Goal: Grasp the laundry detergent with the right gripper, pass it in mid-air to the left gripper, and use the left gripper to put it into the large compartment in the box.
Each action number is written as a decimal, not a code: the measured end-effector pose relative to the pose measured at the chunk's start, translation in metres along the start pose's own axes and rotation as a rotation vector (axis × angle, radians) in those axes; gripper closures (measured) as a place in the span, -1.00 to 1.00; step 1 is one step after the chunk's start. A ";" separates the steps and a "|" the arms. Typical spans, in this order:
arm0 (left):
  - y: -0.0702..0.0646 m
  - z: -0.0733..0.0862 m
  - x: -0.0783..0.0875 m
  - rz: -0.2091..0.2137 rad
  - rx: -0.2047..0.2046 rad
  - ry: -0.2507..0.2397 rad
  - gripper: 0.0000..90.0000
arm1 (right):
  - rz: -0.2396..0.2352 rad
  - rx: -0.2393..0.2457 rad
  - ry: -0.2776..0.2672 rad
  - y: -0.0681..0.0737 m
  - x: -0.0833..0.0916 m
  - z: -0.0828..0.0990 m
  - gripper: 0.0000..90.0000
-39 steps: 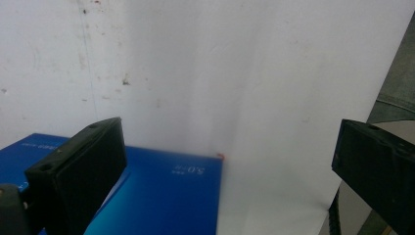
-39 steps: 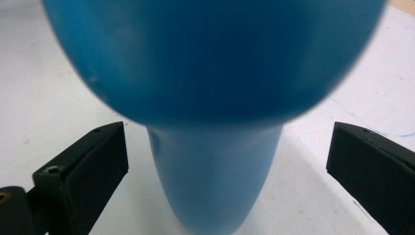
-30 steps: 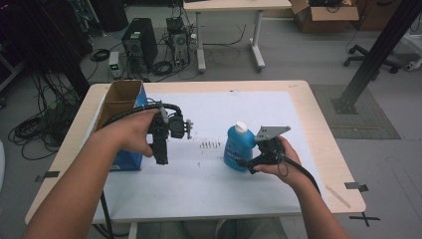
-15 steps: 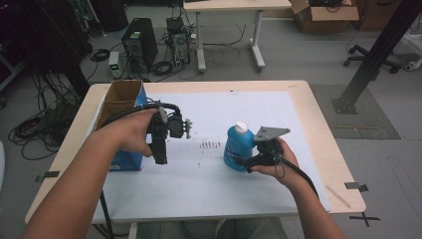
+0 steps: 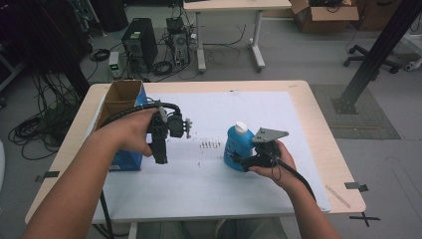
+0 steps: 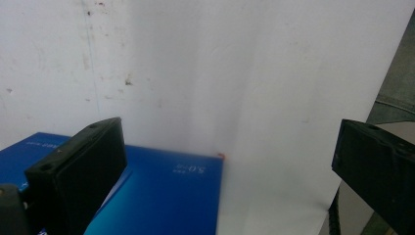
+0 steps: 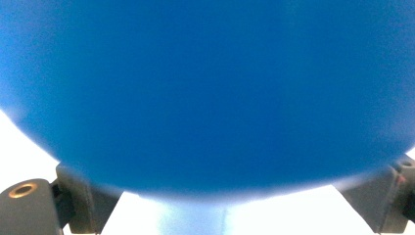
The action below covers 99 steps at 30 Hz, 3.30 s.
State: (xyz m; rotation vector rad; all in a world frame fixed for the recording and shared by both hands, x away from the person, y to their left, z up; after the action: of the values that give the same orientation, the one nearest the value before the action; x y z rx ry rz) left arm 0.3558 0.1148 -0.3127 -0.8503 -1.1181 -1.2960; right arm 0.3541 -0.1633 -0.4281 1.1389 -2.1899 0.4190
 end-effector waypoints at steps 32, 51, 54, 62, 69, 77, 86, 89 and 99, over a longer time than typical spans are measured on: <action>0.000 0.000 -0.002 0.001 0.001 -0.003 -0.99 | 0.007 -0.006 -0.033 0.003 -0.006 0.003 -0.41; -0.001 -0.001 0.001 -0.002 0.003 -0.007 -1.00 | -0.035 0.034 -0.068 0.006 -0.007 0.005 0.02; -0.002 -0.002 0.003 -0.004 0.000 -0.004 -1.00 | -0.036 0.022 -0.073 0.005 -0.007 0.005 0.03; -0.003 -0.005 0.006 -0.003 -0.010 0.004 -0.99 | -0.068 0.042 -0.086 0.004 0.007 -0.004 0.04; -0.004 -0.004 0.019 -0.011 -0.008 -0.021 -1.00 | -0.088 0.068 -0.077 0.002 0.025 -0.019 0.04; -0.008 -0.004 0.037 -0.006 -0.024 -0.039 -0.99 | -0.150 0.145 -0.068 0.006 0.050 -0.037 0.04; -0.012 -0.006 0.052 -0.002 -0.038 -0.051 -0.99 | -0.221 0.208 -0.052 0.013 0.055 -0.039 0.04; -0.014 -0.008 0.057 -0.003 -0.045 -0.059 -1.00 | -0.248 0.229 -0.045 0.017 0.052 -0.038 0.03; -0.024 -0.024 0.066 -0.002 -0.093 -0.062 -1.00 | -0.338 0.289 -0.037 0.038 0.028 -0.035 0.03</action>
State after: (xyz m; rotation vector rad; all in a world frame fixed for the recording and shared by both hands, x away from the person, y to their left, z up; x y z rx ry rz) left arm 0.3310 0.0703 -0.2593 -0.9645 -1.1143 -1.3394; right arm 0.3240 -0.1398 -0.3829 1.6516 -1.9564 0.5797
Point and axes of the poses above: each handheld gripper's, and its own axes: x roughly backward along the jaws, z roughly out of its underside, y roughly to its left, the point moved 2 cm from there along -x, roughly forward along the jaws, and after that the axes turned 11 degrees about y, right-handed, at the moved point
